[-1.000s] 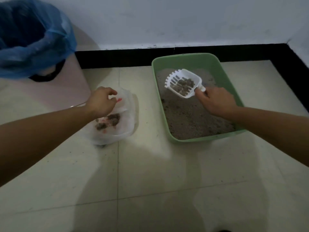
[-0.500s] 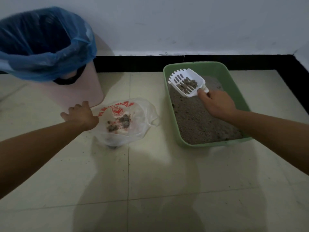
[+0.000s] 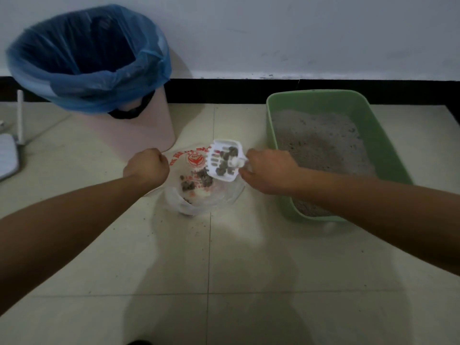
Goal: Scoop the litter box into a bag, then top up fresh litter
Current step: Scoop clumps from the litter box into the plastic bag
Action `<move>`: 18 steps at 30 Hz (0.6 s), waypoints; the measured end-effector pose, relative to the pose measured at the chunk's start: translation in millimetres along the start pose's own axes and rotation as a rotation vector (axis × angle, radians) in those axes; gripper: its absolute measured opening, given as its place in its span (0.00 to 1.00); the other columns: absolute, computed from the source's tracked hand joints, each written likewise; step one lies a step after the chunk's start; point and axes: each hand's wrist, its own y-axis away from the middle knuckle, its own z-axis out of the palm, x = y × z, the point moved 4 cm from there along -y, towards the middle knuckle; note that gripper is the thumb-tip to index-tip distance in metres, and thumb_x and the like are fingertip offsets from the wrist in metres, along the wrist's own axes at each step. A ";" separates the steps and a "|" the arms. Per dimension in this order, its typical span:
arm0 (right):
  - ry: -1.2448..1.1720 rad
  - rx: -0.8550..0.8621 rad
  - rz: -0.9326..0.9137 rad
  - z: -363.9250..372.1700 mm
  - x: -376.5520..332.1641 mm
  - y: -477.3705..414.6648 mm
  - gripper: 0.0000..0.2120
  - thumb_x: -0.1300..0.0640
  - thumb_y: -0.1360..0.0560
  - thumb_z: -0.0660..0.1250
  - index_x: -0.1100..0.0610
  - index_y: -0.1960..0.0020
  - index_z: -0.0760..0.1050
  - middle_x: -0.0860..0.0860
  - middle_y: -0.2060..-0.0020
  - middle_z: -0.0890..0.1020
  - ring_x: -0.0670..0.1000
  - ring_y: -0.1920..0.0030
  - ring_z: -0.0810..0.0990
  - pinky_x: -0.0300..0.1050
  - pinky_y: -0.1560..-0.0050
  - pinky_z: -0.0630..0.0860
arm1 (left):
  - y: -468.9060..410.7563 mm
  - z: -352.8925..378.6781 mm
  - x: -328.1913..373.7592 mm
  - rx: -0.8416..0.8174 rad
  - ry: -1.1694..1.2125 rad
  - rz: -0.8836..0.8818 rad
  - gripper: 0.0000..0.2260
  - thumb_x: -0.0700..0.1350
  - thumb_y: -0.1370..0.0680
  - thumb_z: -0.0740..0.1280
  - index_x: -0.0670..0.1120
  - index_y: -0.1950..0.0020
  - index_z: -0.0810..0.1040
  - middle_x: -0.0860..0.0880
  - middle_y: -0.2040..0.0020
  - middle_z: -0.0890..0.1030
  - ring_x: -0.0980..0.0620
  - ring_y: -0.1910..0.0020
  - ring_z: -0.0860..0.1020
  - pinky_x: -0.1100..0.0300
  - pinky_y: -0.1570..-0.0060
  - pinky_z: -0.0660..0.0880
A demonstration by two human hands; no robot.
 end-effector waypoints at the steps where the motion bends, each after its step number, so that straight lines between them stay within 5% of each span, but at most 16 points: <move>1: 0.133 0.017 -0.073 -2.2 -14.5 -2.8 0.12 0.51 0.18 0.55 0.56 0.41 0.70 0.52 0.56 0.79 0.53 0.64 0.74 0.44 0.67 0.66 | -0.1 -0.2 -0.6 0.000 0.003 0.001 0.13 0.48 0.19 0.57 0.43 0.51 0.78 0.41 0.54 0.80 0.42 0.59 0.75 0.54 0.59 0.73; 5: 0.546 0.154 -0.315 -13.1 -51.9 -4.3 0.15 0.63 0.18 0.55 0.61 0.34 0.70 0.52 0.61 0.71 0.51 0.66 0.70 0.45 0.67 0.62 | 0.2 -1.4 -2.2 0.001 0.007 -0.016 0.13 0.48 0.20 0.57 0.42 0.51 0.78 0.41 0.54 0.80 0.42 0.59 0.74 0.55 0.59 0.72; 8: 0.587 0.196 -0.345 -18.0 -49.3 -5.4 0.16 0.63 0.19 0.55 0.62 0.32 0.69 0.53 0.57 0.79 0.53 0.64 0.74 0.46 0.65 0.63 | 0.2 -0.5 -2.9 0.000 0.003 -0.012 0.13 0.48 0.20 0.57 0.43 0.52 0.78 0.42 0.56 0.79 0.42 0.59 0.76 0.55 0.60 0.73; 14: 0.085 0.179 -0.102 -24.1 0.6 -0.4 0.20 0.44 0.18 0.55 0.51 0.30 0.68 0.50 0.59 0.79 0.53 0.62 0.78 0.42 0.67 0.67 | -2.4 -1.1 7.4 0.003 -0.052 0.014 0.15 0.50 0.19 0.57 0.42 0.49 0.78 0.42 0.55 0.79 0.42 0.58 0.76 0.54 0.58 0.74; 18: -0.156 0.230 0.115 -37.4 63.3 15.6 0.24 0.36 0.20 0.53 0.49 0.33 0.71 0.51 0.55 0.82 0.54 0.59 0.81 0.47 0.59 0.76 | 2.6 -5.5 35.5 0.084 -0.194 0.085 0.21 0.55 0.20 0.56 0.43 0.35 0.72 0.37 0.39 0.74 0.37 0.42 0.71 0.44 0.44 0.68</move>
